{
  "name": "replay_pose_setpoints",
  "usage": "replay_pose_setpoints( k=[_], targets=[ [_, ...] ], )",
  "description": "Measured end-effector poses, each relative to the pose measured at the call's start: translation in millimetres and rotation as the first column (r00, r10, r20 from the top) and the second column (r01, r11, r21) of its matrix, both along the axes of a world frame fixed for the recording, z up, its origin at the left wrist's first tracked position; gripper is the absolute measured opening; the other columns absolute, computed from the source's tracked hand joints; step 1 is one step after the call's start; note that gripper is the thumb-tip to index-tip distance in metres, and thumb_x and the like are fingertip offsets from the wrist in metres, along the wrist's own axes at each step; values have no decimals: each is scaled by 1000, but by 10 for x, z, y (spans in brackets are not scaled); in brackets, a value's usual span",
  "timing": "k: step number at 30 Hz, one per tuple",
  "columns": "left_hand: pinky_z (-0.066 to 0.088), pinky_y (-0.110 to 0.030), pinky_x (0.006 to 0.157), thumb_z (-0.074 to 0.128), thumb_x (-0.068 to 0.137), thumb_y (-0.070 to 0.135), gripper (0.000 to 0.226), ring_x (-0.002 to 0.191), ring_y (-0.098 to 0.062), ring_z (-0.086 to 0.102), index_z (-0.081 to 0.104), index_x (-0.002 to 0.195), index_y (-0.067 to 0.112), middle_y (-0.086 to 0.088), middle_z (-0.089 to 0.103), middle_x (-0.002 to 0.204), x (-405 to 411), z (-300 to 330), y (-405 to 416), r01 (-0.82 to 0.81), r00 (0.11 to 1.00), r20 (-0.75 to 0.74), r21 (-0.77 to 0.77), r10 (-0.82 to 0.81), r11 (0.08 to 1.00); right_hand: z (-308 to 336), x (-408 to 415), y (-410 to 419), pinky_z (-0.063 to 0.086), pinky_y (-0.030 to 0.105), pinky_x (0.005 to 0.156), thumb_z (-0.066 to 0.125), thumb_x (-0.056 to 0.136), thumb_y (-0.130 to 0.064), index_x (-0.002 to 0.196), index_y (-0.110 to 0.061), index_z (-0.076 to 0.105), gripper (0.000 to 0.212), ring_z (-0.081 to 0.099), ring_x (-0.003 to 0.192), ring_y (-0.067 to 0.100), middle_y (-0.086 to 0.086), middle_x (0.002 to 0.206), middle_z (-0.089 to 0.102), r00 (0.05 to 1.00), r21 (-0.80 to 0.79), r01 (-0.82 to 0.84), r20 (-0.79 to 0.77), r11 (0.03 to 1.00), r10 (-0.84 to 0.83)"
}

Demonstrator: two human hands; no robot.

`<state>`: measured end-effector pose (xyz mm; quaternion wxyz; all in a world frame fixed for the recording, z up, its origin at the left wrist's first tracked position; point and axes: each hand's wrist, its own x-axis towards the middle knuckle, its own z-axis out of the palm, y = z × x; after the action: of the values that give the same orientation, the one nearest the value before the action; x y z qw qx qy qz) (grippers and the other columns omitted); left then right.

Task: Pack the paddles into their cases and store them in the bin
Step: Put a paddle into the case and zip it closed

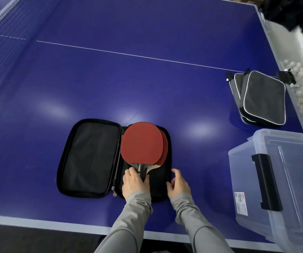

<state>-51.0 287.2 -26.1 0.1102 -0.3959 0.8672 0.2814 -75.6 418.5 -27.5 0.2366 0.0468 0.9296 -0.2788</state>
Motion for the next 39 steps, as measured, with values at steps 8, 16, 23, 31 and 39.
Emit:
replay_pose_setpoints(
  k=[8, 16, 23, 31, 39],
  targets=[
    [44, -31, 85, 71, 76, 42, 54, 106, -23, 50, 49, 109, 6, -6, 50, 111, 76, -64, -102, 27, 995, -103, 103, -16, 994, 20, 6, 5, 38, 21, 64, 59, 86, -16, 131, -18, 41, 48, 47, 72, 11, -8, 73, 45, 999, 0, -23, -29, 1000, 23],
    [43, -20, 76, 74, 76, 36, 48, 87, -13, 57, 58, 112, 11, 2, 54, 102, 348, 42, -537, 132, 929, -366, 210, -48, 969, 29, 20, 38, 40, 21, 62, 63, 83, -15, 128, -16, 45, 49, 48, 66, 11, -13, 66, 42, 998, -28, -30, -59, 999, 28],
    [40, -52, 94, 77, 75, 23, 60, 115, -40, 47, 52, 124, 1, -21, 48, 124, 629, 48, -1672, -195, 922, -361, -118, 141, 974, 35, 21, 31, 42, 25, 62, 64, 82, -13, 126, -15, 48, 48, 49, 65, 14, -13, 65, 43, 998, -26, -8, -69, 1000, 6],
    [37, -44, 101, 74, 77, 22, 44, 115, -37, 47, 61, 115, 5, -19, 50, 120, 708, -47, -2380, -278, 936, -189, 125, 298, 952, 60, 34, -9, 41, 25, 63, 64, 82, -11, 127, -13, 48, 48, 49, 65, 15, -9, 66, 45, 997, -6, 22, -69, 1000, -22],
    [50, -5, 55, 67, 78, -8, 33, 85, -26, 60, 59, 105, 9, -15, 64, 100, 808, 169, -2404, -284, 806, -311, 544, 504, 789, 78, 54, -57, 44, 28, 63, 63, 82, -8, 125, -11, 49, 47, 51, 67, 18, -2, 72, 50, 995, 10, 71, -64, 997, -70]
  ],
)
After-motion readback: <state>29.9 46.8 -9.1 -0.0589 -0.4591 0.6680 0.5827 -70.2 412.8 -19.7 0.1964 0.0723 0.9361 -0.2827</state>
